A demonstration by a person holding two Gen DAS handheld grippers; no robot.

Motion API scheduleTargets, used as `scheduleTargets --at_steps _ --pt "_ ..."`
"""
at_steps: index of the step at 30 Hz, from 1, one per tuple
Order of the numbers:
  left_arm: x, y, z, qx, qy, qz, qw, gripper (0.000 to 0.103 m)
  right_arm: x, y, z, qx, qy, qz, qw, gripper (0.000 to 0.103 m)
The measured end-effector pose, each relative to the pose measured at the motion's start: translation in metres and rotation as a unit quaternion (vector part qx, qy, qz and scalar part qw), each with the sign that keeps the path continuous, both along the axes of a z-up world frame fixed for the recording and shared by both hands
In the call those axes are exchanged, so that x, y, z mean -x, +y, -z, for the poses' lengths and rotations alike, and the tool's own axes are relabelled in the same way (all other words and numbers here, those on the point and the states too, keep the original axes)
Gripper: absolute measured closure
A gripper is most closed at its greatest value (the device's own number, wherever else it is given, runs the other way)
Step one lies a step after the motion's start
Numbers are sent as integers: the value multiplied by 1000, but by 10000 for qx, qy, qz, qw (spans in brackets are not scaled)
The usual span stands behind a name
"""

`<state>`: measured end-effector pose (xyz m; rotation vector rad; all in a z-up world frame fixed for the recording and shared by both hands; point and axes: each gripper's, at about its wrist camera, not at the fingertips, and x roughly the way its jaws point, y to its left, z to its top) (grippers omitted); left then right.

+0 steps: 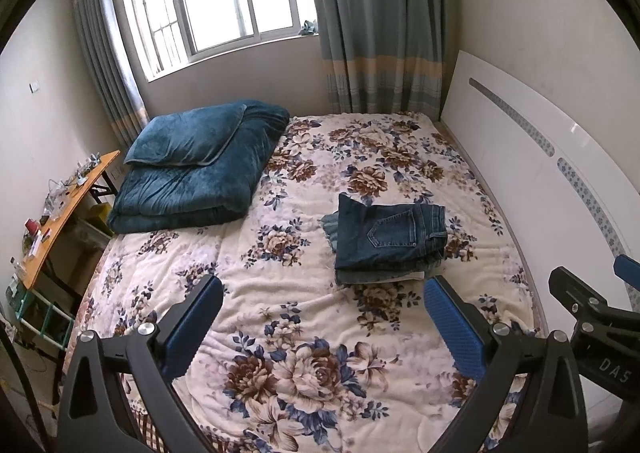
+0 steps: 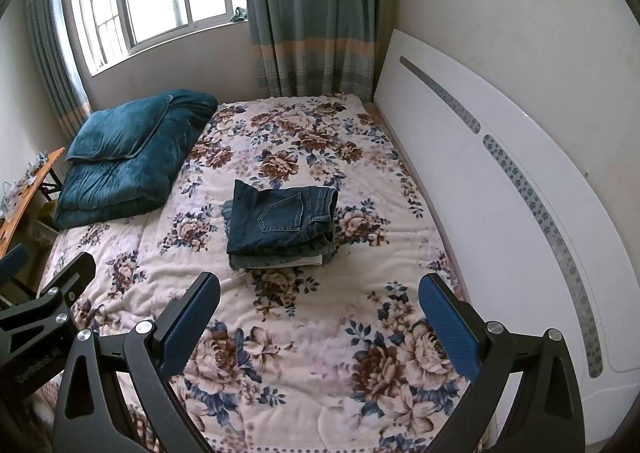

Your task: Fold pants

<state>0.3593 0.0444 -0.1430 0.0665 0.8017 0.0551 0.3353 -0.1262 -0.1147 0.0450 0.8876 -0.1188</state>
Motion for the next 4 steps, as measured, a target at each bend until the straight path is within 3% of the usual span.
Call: scheduleTargets --at_steps 4 --pt "0 0 1 11 -5 32 10000 0 0 0 0 2 -10 -1 10000 1"
